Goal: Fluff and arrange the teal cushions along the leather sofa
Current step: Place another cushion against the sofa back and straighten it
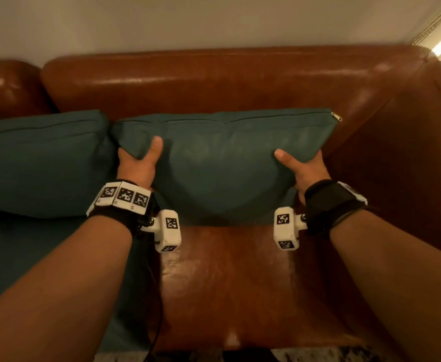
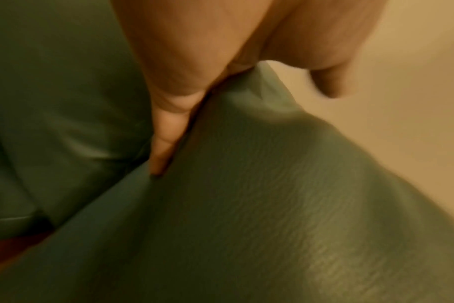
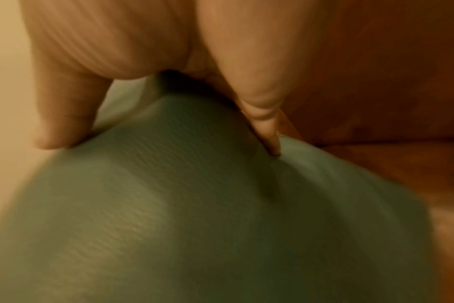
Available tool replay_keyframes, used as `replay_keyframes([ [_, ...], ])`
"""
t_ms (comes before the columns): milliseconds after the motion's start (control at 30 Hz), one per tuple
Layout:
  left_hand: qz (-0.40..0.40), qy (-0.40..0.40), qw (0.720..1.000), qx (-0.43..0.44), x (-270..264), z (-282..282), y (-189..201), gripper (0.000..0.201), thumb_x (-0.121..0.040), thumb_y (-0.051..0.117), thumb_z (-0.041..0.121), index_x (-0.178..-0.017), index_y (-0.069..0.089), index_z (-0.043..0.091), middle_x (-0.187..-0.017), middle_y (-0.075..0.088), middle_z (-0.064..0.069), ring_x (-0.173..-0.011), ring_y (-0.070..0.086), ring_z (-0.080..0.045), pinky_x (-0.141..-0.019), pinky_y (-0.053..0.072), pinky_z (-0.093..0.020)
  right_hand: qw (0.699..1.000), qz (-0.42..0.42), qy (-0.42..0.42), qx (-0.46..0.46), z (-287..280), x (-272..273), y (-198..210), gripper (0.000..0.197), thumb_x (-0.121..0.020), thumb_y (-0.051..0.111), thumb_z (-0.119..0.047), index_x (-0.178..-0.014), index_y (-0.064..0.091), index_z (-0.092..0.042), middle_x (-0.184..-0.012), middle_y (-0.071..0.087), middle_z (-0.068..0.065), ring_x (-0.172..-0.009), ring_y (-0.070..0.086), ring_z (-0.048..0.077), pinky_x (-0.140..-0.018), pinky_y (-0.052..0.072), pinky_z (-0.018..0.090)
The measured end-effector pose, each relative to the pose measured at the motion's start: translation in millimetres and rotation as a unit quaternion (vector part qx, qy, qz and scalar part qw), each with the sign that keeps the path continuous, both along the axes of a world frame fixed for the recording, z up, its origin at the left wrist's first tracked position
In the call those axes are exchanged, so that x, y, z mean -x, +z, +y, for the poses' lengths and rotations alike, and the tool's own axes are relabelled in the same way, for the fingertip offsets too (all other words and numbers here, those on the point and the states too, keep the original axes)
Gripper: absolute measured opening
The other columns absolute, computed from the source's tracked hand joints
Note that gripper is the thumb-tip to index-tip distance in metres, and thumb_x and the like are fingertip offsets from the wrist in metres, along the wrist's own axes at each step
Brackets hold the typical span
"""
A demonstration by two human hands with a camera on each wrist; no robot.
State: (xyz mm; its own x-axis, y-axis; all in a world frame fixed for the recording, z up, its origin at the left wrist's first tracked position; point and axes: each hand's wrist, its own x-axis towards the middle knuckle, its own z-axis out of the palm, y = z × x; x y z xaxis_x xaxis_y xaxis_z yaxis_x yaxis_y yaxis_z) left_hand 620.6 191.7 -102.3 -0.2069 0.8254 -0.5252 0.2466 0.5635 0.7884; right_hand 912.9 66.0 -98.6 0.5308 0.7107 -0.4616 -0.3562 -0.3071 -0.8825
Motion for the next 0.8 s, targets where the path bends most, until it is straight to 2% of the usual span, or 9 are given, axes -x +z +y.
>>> replay_keyframes([
  [67,0.037,-0.037,0.999,0.004,-1,-3,-3,0.126,-0.033,0.077,0.079,-0.142,0.023,0.043,-0.143,0.047,0.005,-0.126,0.051,-0.029,-0.095,0.047,-0.059,0.999,-0.047,0.007,0.021,1,0,-6,0.110,-0.034,0.089,-0.049,-0.129,0.041,-0.025,-0.116,0.062,-0.004,-0.111,0.060,0.020,-0.100,0.047,0.047],
  [233,0.071,-0.011,0.997,0.020,1,2,5,0.085,-0.071,0.076,0.047,-0.140,0.034,0.020,-0.142,0.046,-0.009,-0.123,0.050,-0.040,-0.080,0.054,-0.062,0.983,-0.168,0.002,0.079,3,-10,-2,0.117,-0.036,0.083,-0.067,-0.137,0.036,-0.030,-0.136,0.054,0.001,-0.125,0.051,0.024,-0.107,0.040,0.051],
  [300,0.145,-0.008,0.989,-0.039,1,-6,14,0.084,-0.072,0.075,0.044,-0.140,0.036,0.012,-0.143,0.046,-0.014,-0.129,0.046,-0.038,-0.099,0.047,-0.053,0.922,-0.352,0.033,0.156,0,-6,13,0.121,-0.053,0.076,-0.065,-0.149,0.014,-0.024,-0.158,0.021,0.006,-0.145,0.021,0.030,-0.116,0.019,0.058],
  [333,0.192,-0.023,0.977,-0.090,-4,-17,21,0.088,-0.072,0.075,0.043,-0.142,0.033,0.011,-0.147,0.040,-0.016,-0.135,0.039,-0.036,-0.110,0.037,-0.045,0.865,-0.461,0.079,0.182,-3,-1,21,0.122,-0.058,0.071,-0.067,-0.150,0.004,-0.024,-0.161,0.002,0.007,-0.148,0.003,0.032,-0.117,0.005,0.059],
  [400,0.321,-0.165,0.909,-0.206,-28,-45,40,0.106,-0.066,0.075,0.053,-0.149,0.020,0.016,-0.158,0.017,-0.015,-0.146,0.015,-0.032,-0.120,0.009,-0.038,0.742,-0.622,0.220,0.124,-1,19,37,0.123,-0.057,0.067,-0.072,-0.150,-0.002,-0.030,-0.160,-0.012,0.009,-0.146,-0.012,0.035,-0.112,-0.010,0.058],
  [500,0.468,-0.499,0.688,-0.243,-69,-50,46,0.130,-0.054,0.068,0.075,-0.151,-0.005,0.030,-0.162,-0.011,-0.005,-0.146,-0.015,-0.038,-0.116,-0.009,-0.056,0.626,-0.662,0.405,0.078,22,47,38,0.132,-0.047,0.069,-0.076,-0.149,-0.004,-0.035,-0.160,-0.014,0.006,-0.146,-0.015,0.035,-0.114,-0.009,0.063],
  [533,0.484,-0.548,0.645,-0.222,-75,-40,44,0.136,-0.050,0.069,0.078,-0.150,-0.011,0.032,-0.162,-0.013,-0.003,-0.146,-0.015,-0.038,-0.116,-0.008,-0.060,0.599,-0.663,0.438,0.101,32,50,35,0.135,-0.045,0.069,-0.078,-0.148,-0.007,-0.035,-0.160,-0.014,0.004,-0.146,-0.016,0.034,-0.113,-0.009,0.063],
  [633,0.508,-0.583,0.601,-0.203,-66,-1,34,0.144,-0.041,0.072,0.078,-0.149,-0.012,0.034,-0.162,-0.002,-0.004,-0.148,0.001,-0.037,-0.116,0.003,-0.060,0.545,-0.676,0.472,0.150,50,37,29,0.134,-0.045,0.069,-0.077,-0.147,-0.008,-0.037,-0.161,-0.007,0.001,-0.147,-0.010,0.032,-0.113,-0.010,0.062],
  [800,0.544,-0.547,0.603,-0.202,-21,25,28,0.136,-0.046,0.070,0.079,-0.150,-0.002,0.027,-0.158,0.016,-0.011,-0.144,0.016,-0.035,-0.119,0.005,-0.053,0.555,-0.682,0.442,0.178,46,17,28,0.128,-0.051,0.065,-0.079,-0.147,-0.010,-0.037,-0.161,-0.004,0.000,-0.148,-0.007,0.031,-0.115,-0.007,0.061],
])
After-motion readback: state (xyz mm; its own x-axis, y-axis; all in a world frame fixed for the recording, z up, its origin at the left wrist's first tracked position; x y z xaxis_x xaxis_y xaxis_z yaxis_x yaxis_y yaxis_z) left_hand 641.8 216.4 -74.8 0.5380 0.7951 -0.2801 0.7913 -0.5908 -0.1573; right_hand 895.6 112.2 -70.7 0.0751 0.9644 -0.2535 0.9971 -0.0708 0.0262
